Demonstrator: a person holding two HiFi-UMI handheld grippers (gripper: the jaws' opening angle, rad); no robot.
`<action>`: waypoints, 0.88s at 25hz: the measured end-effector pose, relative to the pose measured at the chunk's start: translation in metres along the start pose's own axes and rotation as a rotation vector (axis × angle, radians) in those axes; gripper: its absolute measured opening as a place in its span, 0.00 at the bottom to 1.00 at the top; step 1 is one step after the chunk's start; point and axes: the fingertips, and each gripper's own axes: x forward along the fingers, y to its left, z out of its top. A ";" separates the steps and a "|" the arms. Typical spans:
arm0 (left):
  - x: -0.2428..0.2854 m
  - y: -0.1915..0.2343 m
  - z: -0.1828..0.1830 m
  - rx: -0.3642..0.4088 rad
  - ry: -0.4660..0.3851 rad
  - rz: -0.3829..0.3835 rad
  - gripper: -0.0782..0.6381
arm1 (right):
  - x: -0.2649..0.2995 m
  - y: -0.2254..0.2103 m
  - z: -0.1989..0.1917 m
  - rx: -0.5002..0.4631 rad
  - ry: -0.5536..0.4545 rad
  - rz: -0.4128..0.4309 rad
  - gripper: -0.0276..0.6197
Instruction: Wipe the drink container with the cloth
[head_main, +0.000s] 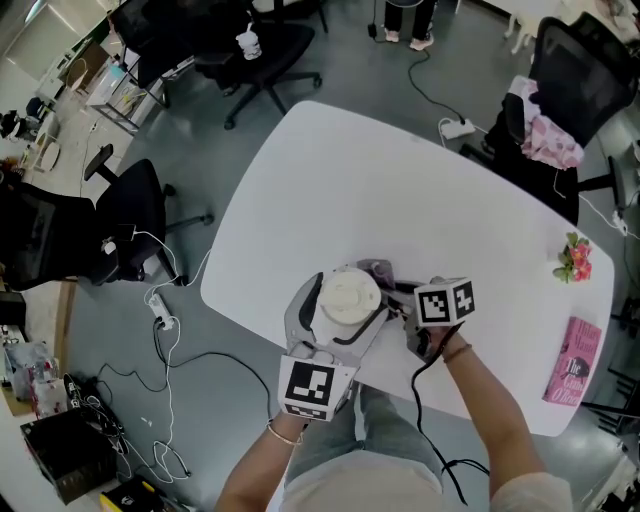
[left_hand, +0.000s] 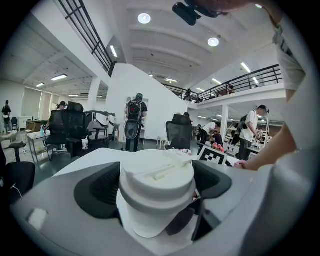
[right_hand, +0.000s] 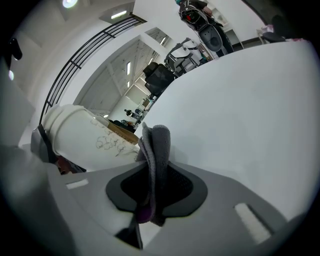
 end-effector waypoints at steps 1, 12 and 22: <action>0.000 0.001 0.000 0.000 0.001 0.000 0.74 | 0.000 0.001 0.000 0.000 -0.002 -0.004 0.15; 0.001 0.001 -0.002 0.001 0.024 0.012 0.74 | -0.054 0.027 0.002 0.070 -0.136 0.104 0.15; 0.002 0.000 -0.004 -0.007 0.029 0.021 0.74 | -0.091 0.064 -0.052 0.005 -0.031 0.197 0.15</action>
